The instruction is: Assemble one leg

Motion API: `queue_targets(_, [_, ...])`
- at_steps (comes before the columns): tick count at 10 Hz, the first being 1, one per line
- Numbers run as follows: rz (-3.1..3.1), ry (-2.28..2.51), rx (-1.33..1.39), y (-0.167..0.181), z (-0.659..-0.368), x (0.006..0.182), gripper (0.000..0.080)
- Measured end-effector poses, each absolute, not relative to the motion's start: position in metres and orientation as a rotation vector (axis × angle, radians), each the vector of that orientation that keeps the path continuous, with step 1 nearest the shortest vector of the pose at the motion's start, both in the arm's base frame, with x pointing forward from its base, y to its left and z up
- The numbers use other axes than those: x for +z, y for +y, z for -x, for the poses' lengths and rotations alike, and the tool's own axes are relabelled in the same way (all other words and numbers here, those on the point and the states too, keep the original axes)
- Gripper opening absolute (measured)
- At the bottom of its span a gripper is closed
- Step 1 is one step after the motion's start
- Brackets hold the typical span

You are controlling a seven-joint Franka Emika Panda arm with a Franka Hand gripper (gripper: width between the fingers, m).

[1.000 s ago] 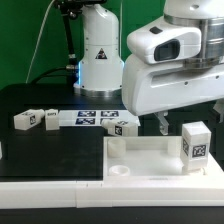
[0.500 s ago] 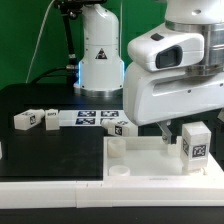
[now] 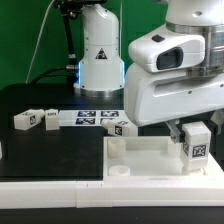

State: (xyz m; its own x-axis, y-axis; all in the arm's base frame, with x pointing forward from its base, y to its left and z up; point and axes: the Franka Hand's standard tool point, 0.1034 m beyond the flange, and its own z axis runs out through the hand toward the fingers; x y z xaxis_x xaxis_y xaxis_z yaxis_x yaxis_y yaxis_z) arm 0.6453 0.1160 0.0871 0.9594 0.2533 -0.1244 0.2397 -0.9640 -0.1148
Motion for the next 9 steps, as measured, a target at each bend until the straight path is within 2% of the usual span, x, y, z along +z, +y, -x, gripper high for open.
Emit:
queue_targets(3, [3.014, -0.357, 0.212, 0.1163, -0.6453, 0.0872, 0.0291])
queue_targets(9, [2.99, 0.778, 0.216, 0.1168, -0.6437, 0.0865, 0.0291])
